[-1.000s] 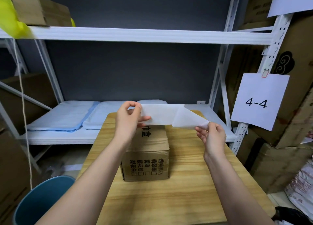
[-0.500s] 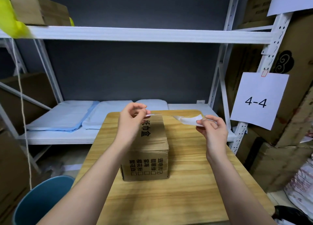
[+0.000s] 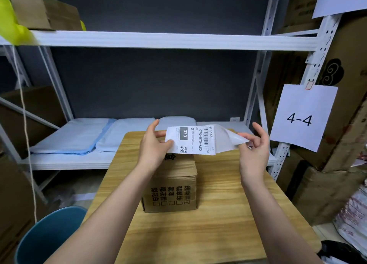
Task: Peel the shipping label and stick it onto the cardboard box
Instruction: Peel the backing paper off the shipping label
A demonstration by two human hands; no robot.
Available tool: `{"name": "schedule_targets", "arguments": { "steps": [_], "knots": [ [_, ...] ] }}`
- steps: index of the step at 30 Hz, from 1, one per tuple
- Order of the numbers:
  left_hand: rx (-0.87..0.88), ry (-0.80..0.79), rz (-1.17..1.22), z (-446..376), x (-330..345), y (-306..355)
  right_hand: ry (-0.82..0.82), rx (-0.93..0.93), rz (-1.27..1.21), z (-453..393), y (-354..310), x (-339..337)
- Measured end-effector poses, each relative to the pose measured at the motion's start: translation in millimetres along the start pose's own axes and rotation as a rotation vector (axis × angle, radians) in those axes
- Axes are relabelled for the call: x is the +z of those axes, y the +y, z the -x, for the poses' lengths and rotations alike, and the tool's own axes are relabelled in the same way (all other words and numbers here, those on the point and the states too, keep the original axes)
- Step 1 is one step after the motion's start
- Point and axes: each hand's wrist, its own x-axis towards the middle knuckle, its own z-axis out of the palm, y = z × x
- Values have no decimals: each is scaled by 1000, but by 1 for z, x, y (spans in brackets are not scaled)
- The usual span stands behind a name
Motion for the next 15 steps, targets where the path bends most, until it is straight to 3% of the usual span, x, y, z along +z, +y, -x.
{"name": "schedule_targets", "arguments": {
  "steps": [15],
  "knots": [
    [-104, -25, 123, 9, 20, 14, 226, 169, -104, -19, 7, -42]
  ]
}}
